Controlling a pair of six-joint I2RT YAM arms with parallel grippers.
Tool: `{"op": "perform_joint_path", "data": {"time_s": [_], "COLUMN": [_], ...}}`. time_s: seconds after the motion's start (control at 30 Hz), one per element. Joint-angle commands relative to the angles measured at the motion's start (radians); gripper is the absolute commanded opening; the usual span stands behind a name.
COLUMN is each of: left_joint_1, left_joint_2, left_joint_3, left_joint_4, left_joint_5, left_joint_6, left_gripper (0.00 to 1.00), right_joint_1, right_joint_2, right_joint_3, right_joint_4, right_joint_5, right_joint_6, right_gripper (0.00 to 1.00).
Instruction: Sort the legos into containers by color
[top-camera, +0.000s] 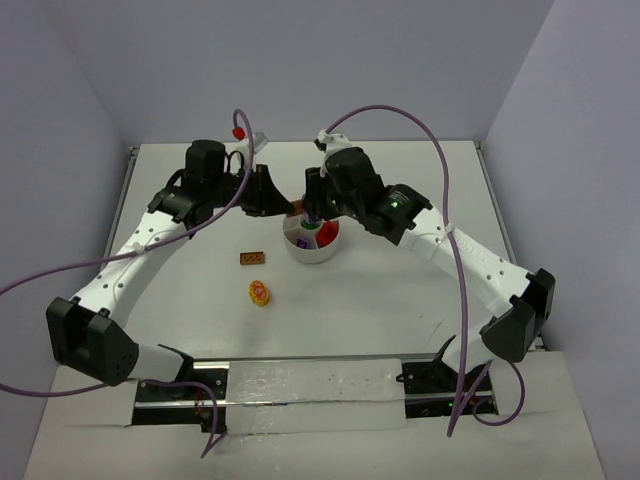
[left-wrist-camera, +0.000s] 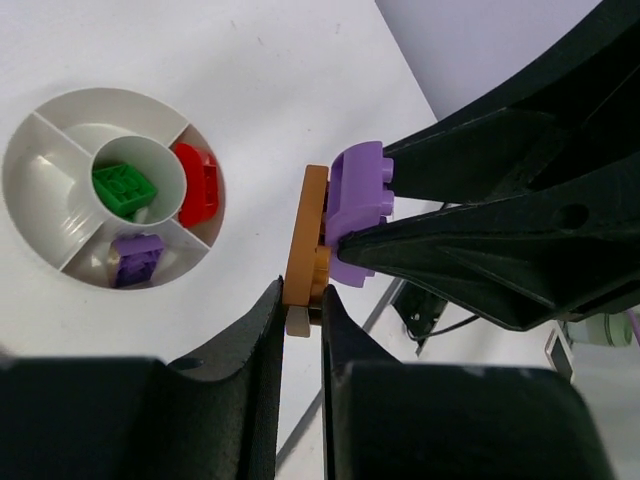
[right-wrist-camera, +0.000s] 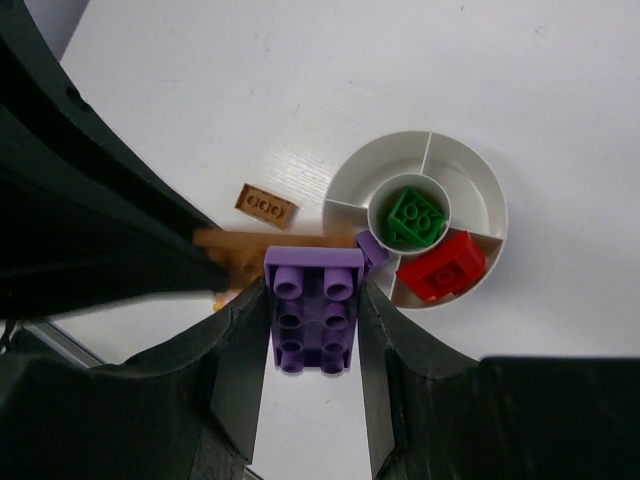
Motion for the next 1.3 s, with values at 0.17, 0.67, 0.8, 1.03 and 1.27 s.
{"op": "perform_joint_path", "data": {"time_s": [0.17,0.67,0.8,1.03,1.27], "left_joint_1": [0.187,0.378,0.408,0.419,0.445], "left_joint_2": [-0.069,-0.097,-0.086,-0.068,-0.053], "left_joint_3": [-0.03,0.029,0.035,0.054,0.063], "left_joint_4": [-0.07,-0.065,-0.042,0.0,-0.01], "left_joint_5": [-0.353,-0.217,-0.192,-0.152,-0.139], "left_joint_6": [0.063,0.098,0.08,0.046,0.05], "left_gripper": [0.0,0.0,0.0,0.0,0.0], "right_joint_1": [0.026,0.165,0.188,0.187,0.187], "right_joint_2": [-0.048,0.096,0.148,0.201,0.223], "right_joint_3": [0.026,-0.167,-0.206,-0.251,-0.341], "right_joint_4": [0.01,0.357,0.469,0.626,0.772], "right_joint_5": [-0.025,0.219,0.273,0.257,0.21], "right_joint_6": [-0.103,-0.541,-0.591,-0.534,-0.614], "right_gripper": [0.0,0.0,0.0,0.0,0.0]}}
